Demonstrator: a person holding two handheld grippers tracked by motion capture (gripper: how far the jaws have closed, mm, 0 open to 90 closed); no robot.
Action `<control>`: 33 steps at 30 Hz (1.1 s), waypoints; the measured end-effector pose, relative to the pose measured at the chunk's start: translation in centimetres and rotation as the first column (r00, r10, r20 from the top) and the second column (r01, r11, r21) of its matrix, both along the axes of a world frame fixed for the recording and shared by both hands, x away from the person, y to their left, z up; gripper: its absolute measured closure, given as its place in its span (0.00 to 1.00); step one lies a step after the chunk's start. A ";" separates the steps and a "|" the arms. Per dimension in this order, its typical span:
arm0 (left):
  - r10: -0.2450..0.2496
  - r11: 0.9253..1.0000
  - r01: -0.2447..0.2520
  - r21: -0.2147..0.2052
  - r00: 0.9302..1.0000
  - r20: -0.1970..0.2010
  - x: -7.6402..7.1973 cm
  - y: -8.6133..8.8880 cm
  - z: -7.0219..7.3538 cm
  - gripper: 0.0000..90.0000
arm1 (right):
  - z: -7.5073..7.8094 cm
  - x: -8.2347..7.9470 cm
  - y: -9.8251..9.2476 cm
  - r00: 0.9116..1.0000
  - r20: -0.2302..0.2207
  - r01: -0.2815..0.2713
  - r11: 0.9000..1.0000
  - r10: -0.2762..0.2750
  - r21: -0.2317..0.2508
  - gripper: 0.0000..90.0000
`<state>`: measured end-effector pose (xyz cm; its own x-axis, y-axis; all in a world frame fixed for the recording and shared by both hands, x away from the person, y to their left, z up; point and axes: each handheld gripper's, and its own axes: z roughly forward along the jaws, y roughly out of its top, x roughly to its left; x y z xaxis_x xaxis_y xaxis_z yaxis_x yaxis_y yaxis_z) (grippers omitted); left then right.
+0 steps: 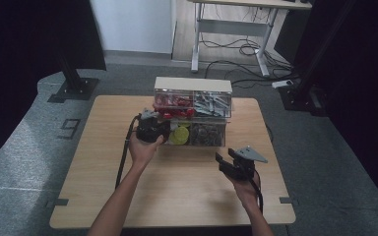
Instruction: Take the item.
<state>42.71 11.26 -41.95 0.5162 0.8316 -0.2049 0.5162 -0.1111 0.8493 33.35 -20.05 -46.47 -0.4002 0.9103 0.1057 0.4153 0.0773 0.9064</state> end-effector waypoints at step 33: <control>-0.011 1.000 0.011 0.012 1.000 -0.011 0.3 -0.1 0.1 1.00 | 1.5 3.4 2.0 1.000 0.009 -0.022 1.000 0.022 -0.012 0.60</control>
<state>42.96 11.20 -41.82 0.5227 0.8285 -0.2008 0.5244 -0.1267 0.8420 36.79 -18.03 -44.98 -0.4213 0.9023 0.0911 0.4047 0.0971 0.9093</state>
